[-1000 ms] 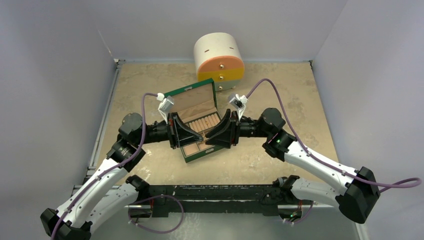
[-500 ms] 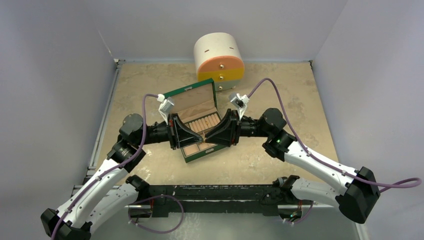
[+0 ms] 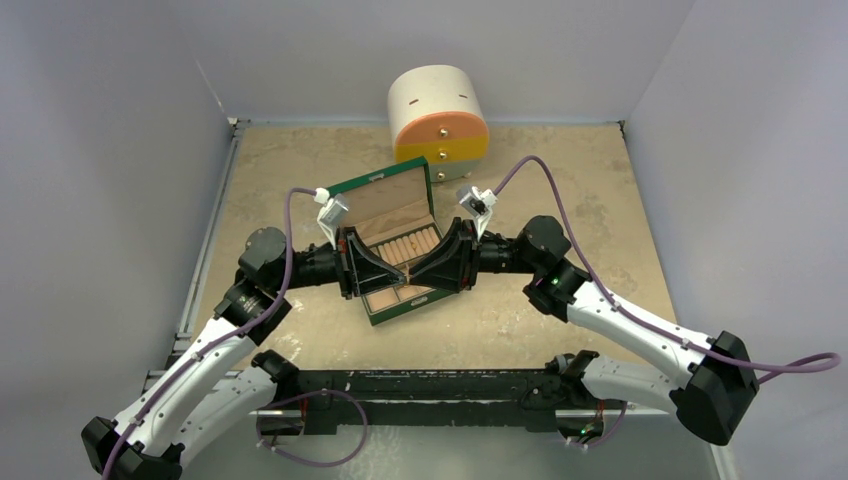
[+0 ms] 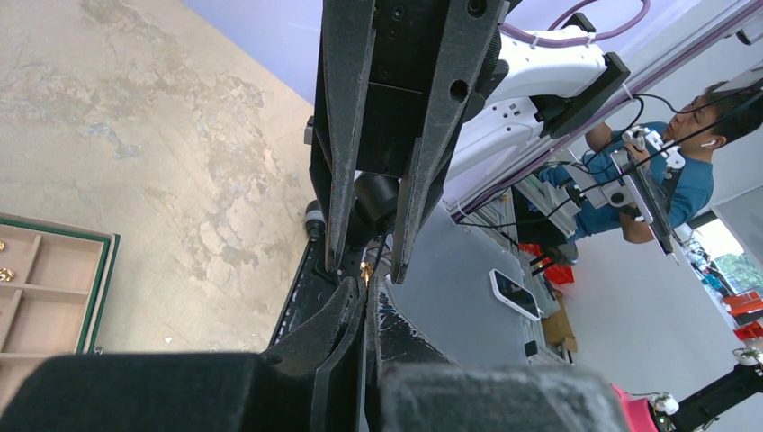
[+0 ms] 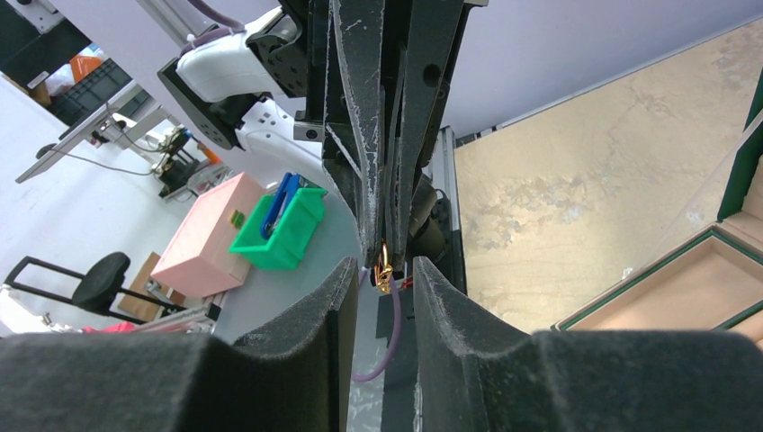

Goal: Organize the mixed jewelry

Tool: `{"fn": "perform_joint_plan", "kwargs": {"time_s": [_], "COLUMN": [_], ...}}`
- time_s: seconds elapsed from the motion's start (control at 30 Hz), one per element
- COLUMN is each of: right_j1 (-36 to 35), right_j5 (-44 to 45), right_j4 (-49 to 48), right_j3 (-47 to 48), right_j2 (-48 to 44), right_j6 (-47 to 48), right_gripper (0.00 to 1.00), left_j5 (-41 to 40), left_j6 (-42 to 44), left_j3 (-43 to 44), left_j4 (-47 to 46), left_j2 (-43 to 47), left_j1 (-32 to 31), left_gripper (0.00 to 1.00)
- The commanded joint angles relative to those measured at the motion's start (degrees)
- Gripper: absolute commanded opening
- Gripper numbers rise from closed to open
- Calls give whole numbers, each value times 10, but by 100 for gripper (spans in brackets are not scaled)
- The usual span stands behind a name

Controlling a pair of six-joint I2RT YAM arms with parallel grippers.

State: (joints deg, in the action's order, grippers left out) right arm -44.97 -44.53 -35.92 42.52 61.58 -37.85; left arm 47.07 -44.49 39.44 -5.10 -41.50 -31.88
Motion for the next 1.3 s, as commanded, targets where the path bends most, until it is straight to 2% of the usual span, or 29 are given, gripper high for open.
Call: {"fn": "perform_joint_plan", "kwargs": {"time_s": [0.0,0.4,0.47,0.53,0.57,0.73,0.87,0.93,1.0,1.13,1.27], "right_j1": [1,1,1,1,1,1,1,1,1,1,1], "right_j5": [0,-2,-4,-5,-6,-1,11,21,37,104,198], "right_j4": [-22,-21,-22,-23,-23,-23,-13,11,44,150,255], "right_j3": [16,17,17,18,19,20,21,28,36,66,95], "right_j2": [-3,-5,-5,-4,-4,-7,-13,-19,-24,-28,-18], "right_j6": [8,8,8,8,8,8,14,26,43,95,141], "right_gripper": [31,21,14,2,0,0,0,0,0,0,0], "left_j5": [-5,-12,-12,-14,-14,-25,-53,-72,-95,-137,-171], "left_j6": [-5,-5,-5,-5,-6,0,24,40,59,100,142], "left_j3": [3,3,2,3,2,6,16,21,31,58,82], "left_j4": [-32,-37,-37,-38,-38,-24,19,42,79,143,198], "left_j2": [6,3,3,4,4,5,9,13,16,20,21], "left_j1": [1,1,1,1,1,1,1,1,1,1,1], "left_gripper": [0,0,0,0,0,0,24,38,48,60,65]}}
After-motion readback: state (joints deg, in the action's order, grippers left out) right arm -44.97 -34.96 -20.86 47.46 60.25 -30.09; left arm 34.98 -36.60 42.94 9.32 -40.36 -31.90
